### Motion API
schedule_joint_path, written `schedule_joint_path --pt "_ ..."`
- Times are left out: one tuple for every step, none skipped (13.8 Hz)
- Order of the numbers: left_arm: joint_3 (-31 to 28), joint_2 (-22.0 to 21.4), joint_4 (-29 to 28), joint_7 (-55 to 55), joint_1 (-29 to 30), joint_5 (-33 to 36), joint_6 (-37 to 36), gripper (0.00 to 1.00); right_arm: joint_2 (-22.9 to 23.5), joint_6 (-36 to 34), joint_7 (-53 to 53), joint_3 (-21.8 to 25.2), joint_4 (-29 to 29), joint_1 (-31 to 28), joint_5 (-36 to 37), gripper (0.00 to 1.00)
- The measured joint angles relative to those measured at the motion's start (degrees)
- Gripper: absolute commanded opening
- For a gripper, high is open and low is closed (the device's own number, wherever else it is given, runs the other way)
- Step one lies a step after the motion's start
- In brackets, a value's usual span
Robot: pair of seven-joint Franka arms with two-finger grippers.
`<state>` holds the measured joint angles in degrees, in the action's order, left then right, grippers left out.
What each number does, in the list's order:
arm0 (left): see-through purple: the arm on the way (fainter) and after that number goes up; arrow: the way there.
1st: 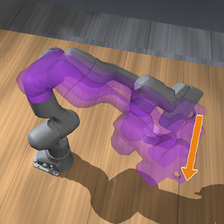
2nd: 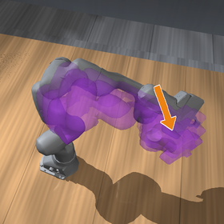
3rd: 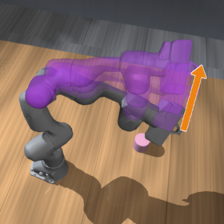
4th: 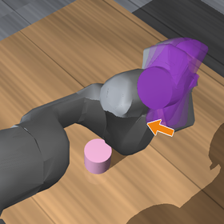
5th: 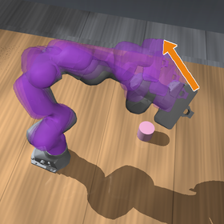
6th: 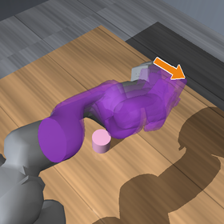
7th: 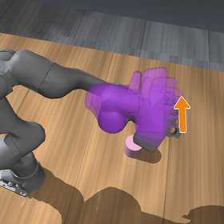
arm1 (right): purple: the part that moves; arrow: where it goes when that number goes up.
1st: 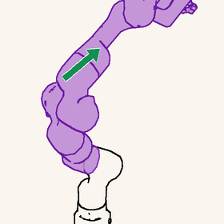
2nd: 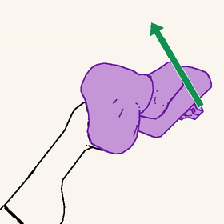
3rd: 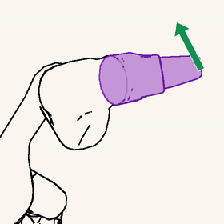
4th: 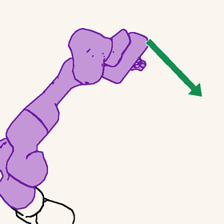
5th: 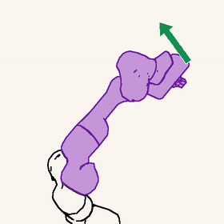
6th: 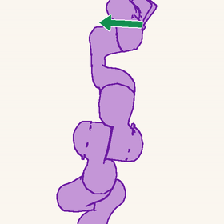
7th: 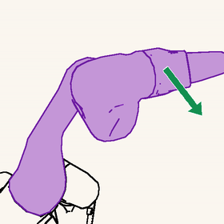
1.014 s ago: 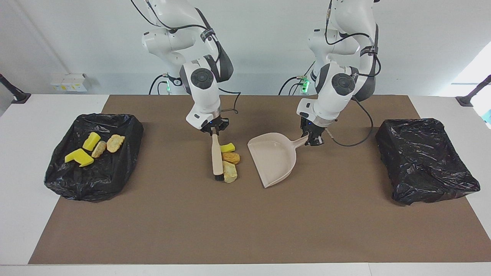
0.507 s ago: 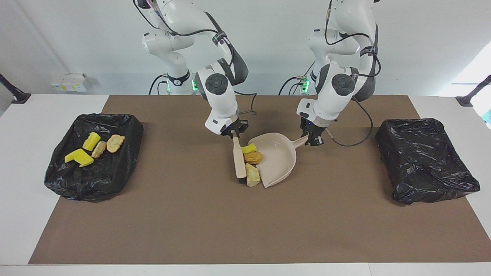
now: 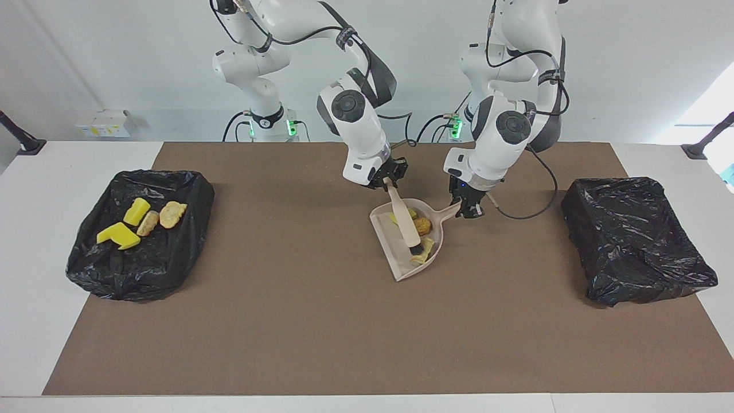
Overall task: Sweep and dump trash in bin
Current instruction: 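Sweep the debris into the dustpan with the brush in the right gripper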
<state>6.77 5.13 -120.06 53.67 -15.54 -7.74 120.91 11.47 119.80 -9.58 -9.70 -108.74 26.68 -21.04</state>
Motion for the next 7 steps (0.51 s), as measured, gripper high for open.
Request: schedule_joint_path --pt "-0.07 0.0 0.0 -0.08 0.31 -0.47 0.0 0.0 -1.26 -3.83 0.7 0.38 0.32 -0.58 0.58 0.0" --pt "-0.17 0.0 -0.01 -0.13 0.89 -1.45 0.06 0.0 -2.73 -7.96 1.36 0.64 0.56 -1.38 2.33 0.0" --pt "-0.29 0.0 -0.01 -0.18 1.8 -2.62 0.24 0.0 -4.68 -12.56 1.43 0.73 0.7 -2.48 5.8 0.0" --pt "-0.4 -0.02 0.0 -0.22 2.69 -3.13 0.39 0.0 -6.17 -15.65 1.43 0.76 0.71 -3.32 7.93 0.0" --pt "-0.44 -0.07 0.02 -0.24 3.77 -3.75 0.49 0.0 -7.45 -18.42 1.23 0.8 0.69 -3.96 9.34 0.0" --pt "-0.49 -0.14 0.06 -0.24 4.84 -4.68 0.51 0.0 -8.4 -20.01 0.02 0.83 0.58 -4.26 10.18 0.0" --pt "-0.52 -0.26 0.12 -0.24 5.93 -5.55 0.53 0.0 -8.99 -20.38 -2.79 0.77 0.39 -4.28 10.83 0.0"
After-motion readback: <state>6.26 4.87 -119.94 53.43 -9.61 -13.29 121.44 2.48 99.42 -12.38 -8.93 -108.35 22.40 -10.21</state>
